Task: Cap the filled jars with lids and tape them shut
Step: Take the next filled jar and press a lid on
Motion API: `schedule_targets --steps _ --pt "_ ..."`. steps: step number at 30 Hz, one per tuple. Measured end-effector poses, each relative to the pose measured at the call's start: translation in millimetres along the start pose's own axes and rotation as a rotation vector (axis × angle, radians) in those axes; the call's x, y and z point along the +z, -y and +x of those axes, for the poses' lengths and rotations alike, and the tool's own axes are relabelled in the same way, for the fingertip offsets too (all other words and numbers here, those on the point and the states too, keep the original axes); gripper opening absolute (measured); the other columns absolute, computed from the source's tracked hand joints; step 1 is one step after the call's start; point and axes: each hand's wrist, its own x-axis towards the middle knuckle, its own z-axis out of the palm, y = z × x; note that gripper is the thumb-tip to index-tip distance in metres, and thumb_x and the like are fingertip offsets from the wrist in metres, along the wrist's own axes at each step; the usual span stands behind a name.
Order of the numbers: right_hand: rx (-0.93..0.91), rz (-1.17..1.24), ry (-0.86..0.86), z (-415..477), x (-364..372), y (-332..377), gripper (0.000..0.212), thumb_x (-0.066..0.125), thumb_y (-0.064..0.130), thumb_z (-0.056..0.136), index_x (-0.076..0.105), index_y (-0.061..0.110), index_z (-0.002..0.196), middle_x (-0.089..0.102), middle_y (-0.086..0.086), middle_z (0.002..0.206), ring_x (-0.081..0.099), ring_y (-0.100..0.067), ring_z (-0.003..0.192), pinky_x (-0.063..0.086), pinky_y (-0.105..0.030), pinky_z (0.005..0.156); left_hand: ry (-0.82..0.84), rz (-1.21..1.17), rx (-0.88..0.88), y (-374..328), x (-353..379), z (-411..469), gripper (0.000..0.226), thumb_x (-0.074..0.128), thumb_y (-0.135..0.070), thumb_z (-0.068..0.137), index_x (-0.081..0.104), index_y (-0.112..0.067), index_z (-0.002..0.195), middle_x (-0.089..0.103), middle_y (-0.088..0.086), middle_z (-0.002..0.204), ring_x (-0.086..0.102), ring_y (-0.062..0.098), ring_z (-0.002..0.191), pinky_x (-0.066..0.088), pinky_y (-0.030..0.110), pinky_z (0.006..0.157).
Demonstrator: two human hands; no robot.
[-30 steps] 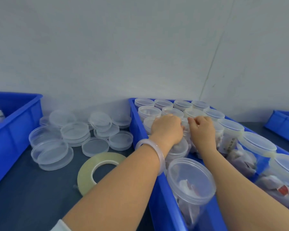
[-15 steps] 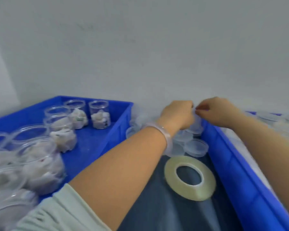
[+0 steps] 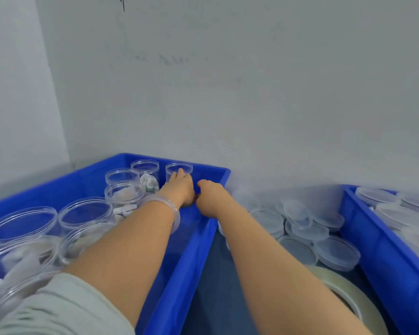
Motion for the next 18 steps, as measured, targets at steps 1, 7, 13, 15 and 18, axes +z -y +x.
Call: schedule_targets --steps 1,7,13,15,18 --pt "0.002 -0.018 -0.003 5.4 1.1 1.2 0.009 0.043 0.005 0.094 0.038 0.011 0.089 0.039 0.000 0.075 0.045 -0.023 0.081 0.036 -0.031 0.067 0.011 0.009 -0.002 3.5 3.8 6.9 0.071 0.056 -0.017 0.092 0.015 -0.001 0.148 -0.006 0.018 0.159 0.001 0.031 0.148 0.020 0.045 0.117" --pt "-0.020 -0.078 -0.095 22.1 19.9 -3.7 0.007 0.046 0.005 0.091 0.048 0.008 0.097 0.053 -0.010 0.097 0.042 -0.021 0.082 0.034 -0.029 0.065 0.002 0.011 -0.015 28.0 20.0 37.3 0.086 0.055 -0.023 0.094 -0.008 -0.007 0.151 -0.014 0.009 0.160 -0.008 0.030 0.147 0.009 0.048 0.119" --pt "-0.016 -0.031 -0.154 27.0 24.7 -11.9 0.041 0.046 0.005 0.091 0.019 0.020 0.065 0.030 0.003 0.069 0.034 -0.017 0.067 0.021 -0.022 0.047 -0.044 -0.049 0.018 36.9 17.6 52.8 0.080 0.052 -0.012 0.093 -0.003 -0.012 0.152 0.000 0.009 0.160 0.023 0.037 0.141 0.029 0.044 0.109" --pt "-0.004 -0.033 -0.144 26.8 25.8 -13.6 0.034 0.046 0.005 0.091 0.025 0.017 0.067 0.034 0.001 0.072 0.035 -0.020 0.072 0.022 -0.022 0.047 -0.092 0.005 -0.003 35.8 15.7 51.5 0.065 0.055 -0.012 0.091 0.023 -0.009 0.148 0.027 0.014 0.149 0.046 0.036 0.125 0.041 0.040 0.096" --pt "-0.001 0.023 -0.121 29.4 24.3 -14.3 0.023 0.049 0.006 0.091 0.047 0.007 0.114 0.053 -0.011 0.107 0.046 -0.025 0.092 0.039 -0.027 0.065 -0.108 0.137 0.004 33.1 10.2 36.7 0.029 0.056 -0.014 0.089 0.059 -0.012 0.118 0.056 0.010 0.119 0.060 0.029 0.101 0.046 0.034 0.079"
